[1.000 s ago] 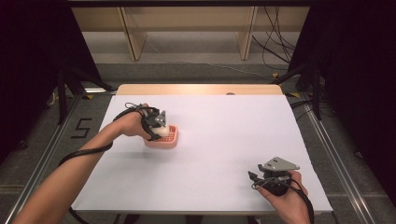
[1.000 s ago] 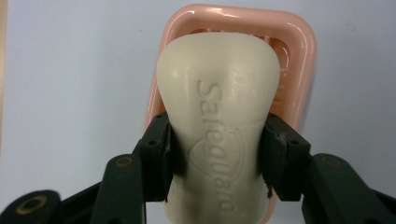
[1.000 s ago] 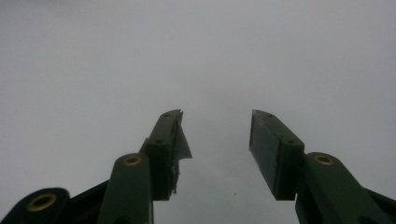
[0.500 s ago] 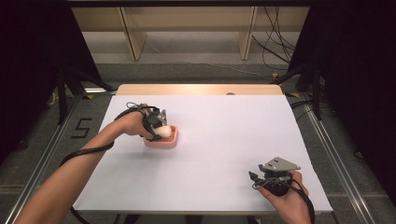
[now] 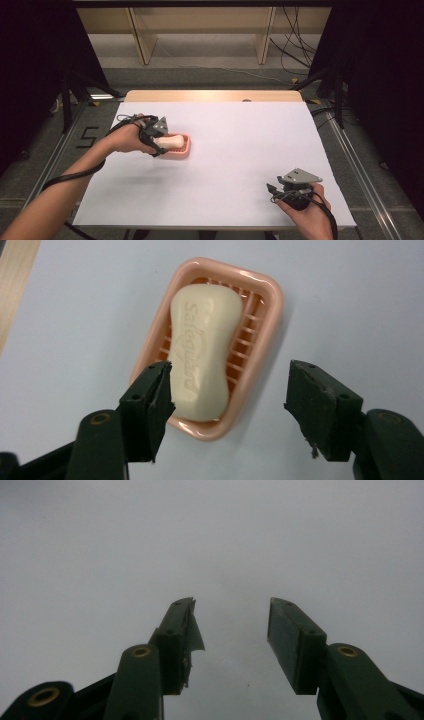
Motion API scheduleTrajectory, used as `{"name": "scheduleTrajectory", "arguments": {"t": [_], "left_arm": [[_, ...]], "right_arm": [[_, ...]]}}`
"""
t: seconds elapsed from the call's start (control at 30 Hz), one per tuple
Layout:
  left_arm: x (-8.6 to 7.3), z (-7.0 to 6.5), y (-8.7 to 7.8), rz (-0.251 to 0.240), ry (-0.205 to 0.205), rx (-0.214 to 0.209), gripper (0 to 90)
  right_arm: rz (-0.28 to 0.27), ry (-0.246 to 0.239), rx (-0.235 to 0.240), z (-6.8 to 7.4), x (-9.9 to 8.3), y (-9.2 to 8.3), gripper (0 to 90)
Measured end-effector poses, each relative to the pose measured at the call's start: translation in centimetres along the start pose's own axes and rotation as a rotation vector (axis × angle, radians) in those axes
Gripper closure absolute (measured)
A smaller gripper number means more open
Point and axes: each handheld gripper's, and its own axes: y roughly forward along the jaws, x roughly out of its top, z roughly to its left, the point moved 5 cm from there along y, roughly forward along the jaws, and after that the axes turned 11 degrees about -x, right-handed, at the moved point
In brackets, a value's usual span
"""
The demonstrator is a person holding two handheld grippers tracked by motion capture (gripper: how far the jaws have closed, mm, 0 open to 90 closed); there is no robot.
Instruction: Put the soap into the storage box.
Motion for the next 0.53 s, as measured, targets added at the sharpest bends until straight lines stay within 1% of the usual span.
{"name": "scheduleTrajectory", "arguments": {"t": [0.03, 0.07, 0.1, 0.13, 0.17, 0.2, 0.23, 0.3, 0.33, 0.37, 0.4, 0.43, 0.47, 0.5, 0.53], "left_arm": [[-0.4, -0.5, -0.3, -0.006, -0.010, 0.006, 34.0], [-0.4, -0.5, -0.3, -0.006, -0.010, 0.006, 33.3], [-0.9, -1.2, -0.6, -0.014, -0.026, 0.013, 33.3], [-1.3, -1.7, -0.8, -0.028, -0.042, 0.018, 31.6], [-1.9, -2.9, -0.9, -0.063, -0.081, 0.036, 30.6], [-2.3, -3.6, -0.8, -0.084, -0.094, 0.039, 30.9], [-2.7, -4.4, -0.8, -0.094, -0.118, 0.024, 31.2], [-3.6, -6.1, -0.6, -0.127, -0.163, 0.014, 31.1], [-4.1, -7.1, -0.5, -0.151, -0.183, 0.008, 31.0], [-4.5, -7.8, -0.4, -0.161, -0.200, 0.001, 30.6], [-4.8, -8.5, -0.3, -0.185, -0.214, -0.007, 29.6], [-5.2, -9.4, -0.2, -0.225, -0.230, -0.011, 28.6], [-5.5, -9.8, -0.2, -0.238, -0.239, -0.014, 28.0], [-5.9, -10.4, -0.1, -0.252, -0.255, -0.006, 28.0], [-5.9, -10.4, -0.1, -0.252, -0.255, -0.006, 28.0]], "right_arm": [[-0.005, -0.005, -0.012, -0.1, 0.0, 0.0, 54.0], [-0.005, -0.005, -0.012, -0.1, 0.0, 0.0, 54.0], [-0.008, -0.011, -0.013, -0.1, 0.0, 0.1, 54.0], [-0.017, -0.034, -0.013, -0.2, 0.0, 0.2, 54.0], [-0.002, -0.016, -0.007, 0.0, 0.0, 0.1, 53.9], [0.006, -0.018, -0.009, 0.1, 0.0, 0.0, 53.9], [-0.012, -0.049, -0.012, -0.1, 0.0, 0.2, 53.9], [-0.010, -0.050, -0.010, -0.1, 0.0, 0.1, 53.8], [-0.006, -0.037, -0.012, 0.0, 0.0, 0.1, 53.8], [0.003, -0.013, -0.011, 0.2, -0.1, 0.1, 53.8], [0.004, -0.009, -0.011, 0.2, -0.1, 0.1, 53.8], [-0.008, -0.039, -0.010, 0.0, 0.0, 0.2, 53.7], [-0.011, -0.053, -0.010, -0.1, 0.0, 0.2, 53.6], [-0.011, -0.034, -0.006, 0.1, 0.1, 0.2, 53.6], [-0.011, -0.034, -0.006, 0.1, 0.1, 0.2, 53.6]]}}
